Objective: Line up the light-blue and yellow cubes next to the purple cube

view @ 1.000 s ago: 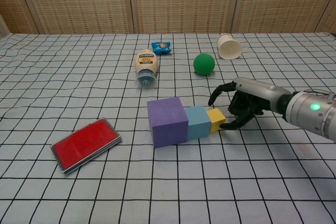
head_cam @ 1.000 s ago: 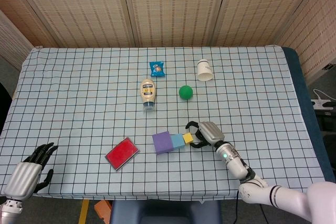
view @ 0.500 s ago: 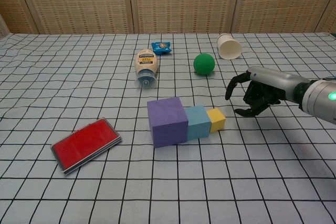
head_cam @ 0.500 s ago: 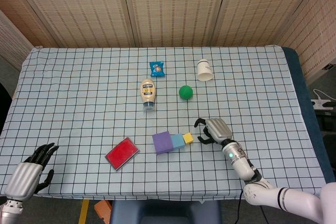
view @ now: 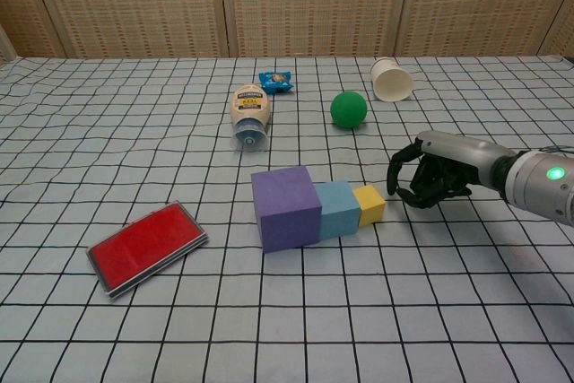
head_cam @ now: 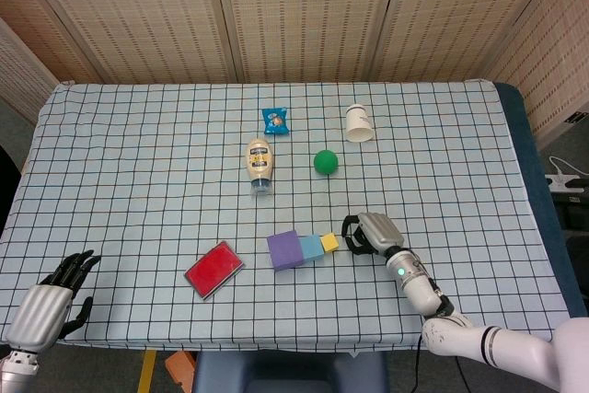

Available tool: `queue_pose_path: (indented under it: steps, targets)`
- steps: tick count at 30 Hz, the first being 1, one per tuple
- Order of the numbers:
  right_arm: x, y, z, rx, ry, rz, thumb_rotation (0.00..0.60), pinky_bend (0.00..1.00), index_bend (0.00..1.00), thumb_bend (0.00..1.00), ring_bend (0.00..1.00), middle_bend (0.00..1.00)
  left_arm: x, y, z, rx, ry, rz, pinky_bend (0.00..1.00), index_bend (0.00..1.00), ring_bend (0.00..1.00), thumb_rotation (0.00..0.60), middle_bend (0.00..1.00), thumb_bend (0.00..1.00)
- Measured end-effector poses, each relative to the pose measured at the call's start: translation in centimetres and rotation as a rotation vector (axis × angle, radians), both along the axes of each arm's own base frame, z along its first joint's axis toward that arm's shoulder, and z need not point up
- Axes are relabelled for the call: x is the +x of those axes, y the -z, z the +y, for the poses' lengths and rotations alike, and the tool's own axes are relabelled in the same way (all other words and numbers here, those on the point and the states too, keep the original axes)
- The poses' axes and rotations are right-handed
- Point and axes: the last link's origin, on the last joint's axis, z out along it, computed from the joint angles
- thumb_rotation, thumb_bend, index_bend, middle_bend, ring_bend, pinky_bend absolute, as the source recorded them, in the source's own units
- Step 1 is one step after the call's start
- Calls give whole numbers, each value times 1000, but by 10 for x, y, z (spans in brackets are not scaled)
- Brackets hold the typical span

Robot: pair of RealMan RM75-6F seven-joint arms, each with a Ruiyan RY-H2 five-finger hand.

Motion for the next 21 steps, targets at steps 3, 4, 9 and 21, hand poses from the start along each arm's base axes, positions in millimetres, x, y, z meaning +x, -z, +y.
queue_pose_path:
  steps: [3, 4, 9, 21]
  targets:
    - [0, 2, 0, 14, 7, -14, 600, 918, 511, 459, 840, 943, 0, 0, 0, 0, -1, 0, 401, 123, 86, 600, 73, 517]
    - [0, 3, 1, 21, 11, -21, 600, 918, 511, 459, 841, 944, 0, 0, 0, 0, -1, 0, 401, 123, 86, 600, 73, 517]
    - [-1, 5, 1, 41, 18, -48, 600, 918, 511, 459, 844, 947, 0, 0, 0, -2, 0, 0, 400, 123, 86, 600, 73, 517]
    - [-4, 10, 1, 59, 22, -79, 600, 918, 509, 460, 844, 947, -1, 0, 0, -4, 0, 1, 401, 122, 86, 600, 73, 517]
